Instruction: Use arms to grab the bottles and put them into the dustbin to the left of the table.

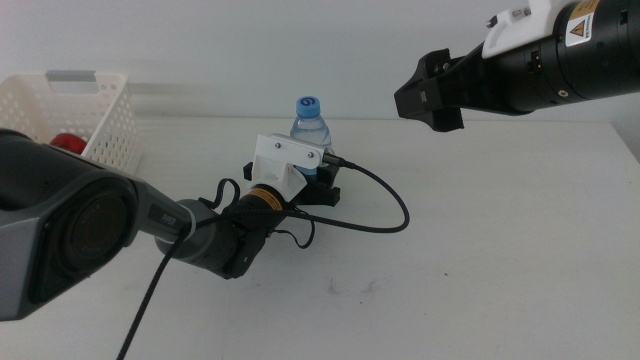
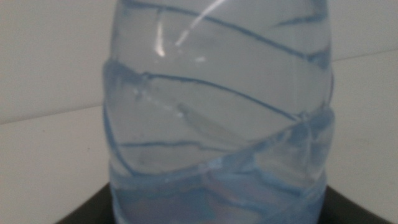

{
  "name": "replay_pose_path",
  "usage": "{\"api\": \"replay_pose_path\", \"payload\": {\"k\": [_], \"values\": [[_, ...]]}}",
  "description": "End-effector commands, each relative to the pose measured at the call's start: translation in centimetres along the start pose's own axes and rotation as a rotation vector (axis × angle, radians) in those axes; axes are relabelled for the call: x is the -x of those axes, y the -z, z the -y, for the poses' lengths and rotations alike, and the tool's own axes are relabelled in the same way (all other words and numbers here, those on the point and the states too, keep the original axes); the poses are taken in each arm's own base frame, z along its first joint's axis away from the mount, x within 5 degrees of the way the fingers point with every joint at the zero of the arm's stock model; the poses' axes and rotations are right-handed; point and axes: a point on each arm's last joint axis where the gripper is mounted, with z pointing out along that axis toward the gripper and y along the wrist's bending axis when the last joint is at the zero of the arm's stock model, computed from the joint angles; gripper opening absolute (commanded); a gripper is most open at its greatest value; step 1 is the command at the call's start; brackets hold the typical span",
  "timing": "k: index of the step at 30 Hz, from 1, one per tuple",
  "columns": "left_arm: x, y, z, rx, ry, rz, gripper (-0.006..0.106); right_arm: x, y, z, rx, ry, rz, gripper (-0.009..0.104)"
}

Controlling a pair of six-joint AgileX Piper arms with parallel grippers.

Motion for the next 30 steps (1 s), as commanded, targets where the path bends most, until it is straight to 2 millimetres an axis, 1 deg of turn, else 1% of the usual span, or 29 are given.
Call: {"api": "replay_pose_path", "payload": {"k": [1, 3, 5, 6, 7, 9, 13, 15, 16, 18, 19, 22, 24, 27, 30], "values": [[1.4, 0.2, -0.4, -0.006, 0.009, 0.054, 0.059, -0.1, 0.1, 0.0, -0.004, 0.008, 0.004, 0.091], [2.6, 1.2, -0.1, -0.023, 0.022, 0.015, 0.037, -0.1, 0.1, 0.0, -0.004, 0.008, 0.004, 0.091], [4.6, 3.0, 0.1, -0.014, 0.016, -0.043, 0.013, -0.1, 0.1, 0.0, -0.004, 0.008, 0.004, 0.091], [5.9, 3.9, 0.4, -0.02, -0.001, -0.058, 0.001, -0.1, 0.1, 0.0, -0.004, 0.008, 0.004, 0.091], [7.0, 5.0, 0.7, -0.025, -0.036, -0.095, -0.002, -0.1, 0.1, 0.0, -0.004, 0.008, 0.004, 0.091], [8.8, 6.8, 0.9, -0.017, -0.066, -0.166, -0.002, -0.1, 0.1, 0.0, -0.004, 0.008, 0.004, 0.091], [12.7, 10.2, 1.0, 0.043, -0.053, -0.268, -0.002, -0.1, 0.1, 0.0, -0.004, 0.008, 0.004, 0.091], [15.0, 12.1, 1.1, 0.074, -0.035, -0.296, -0.002, -0.1, 0.1, 0.0, -0.004, 0.008, 0.004, 0.091], [16.2, 13.1, 0.8, 0.101, -0.012, -0.318, -0.002, -0.1, 0.1, 0.0, -0.004, 0.008, 0.004, 0.091], [18.6, 15.0, -0.6, 0.165, 0.008, -0.416, -0.002, -0.1, 0.1, 0.0, -0.004, 0.008, 0.004, 0.091], [19.9, 16.0, -1.7, 0.184, 0.005, -0.473, -0.002, -0.1, 0.1, 0.0, -0.004, 0.008, 0.004, 0.091], [23.7, 18.4, -5.9, 0.194, -0.007, -0.579, -0.002, -0.1, 0.1, 0.0, -0.004, 0.008, 0.004, 0.091], [25.5, 19.8, -8.8, 0.244, 0.004, -0.614, -0.002, -0.1, 0.1, 0.0, -0.004, 0.008, 0.004, 0.091], [26.6, 21.6, -13.1, 0.355, 0.062, -0.665, -0.002, -0.1, 0.1, 0.0, -0.004, 0.008, 0.004, 0.091], [26.6, 22.4, -16.4, 0.438, 0.115, -0.663, -0.002, -0.1, 0.1, 0.0, -0.004, 0.008, 0.004, 0.091]]}}
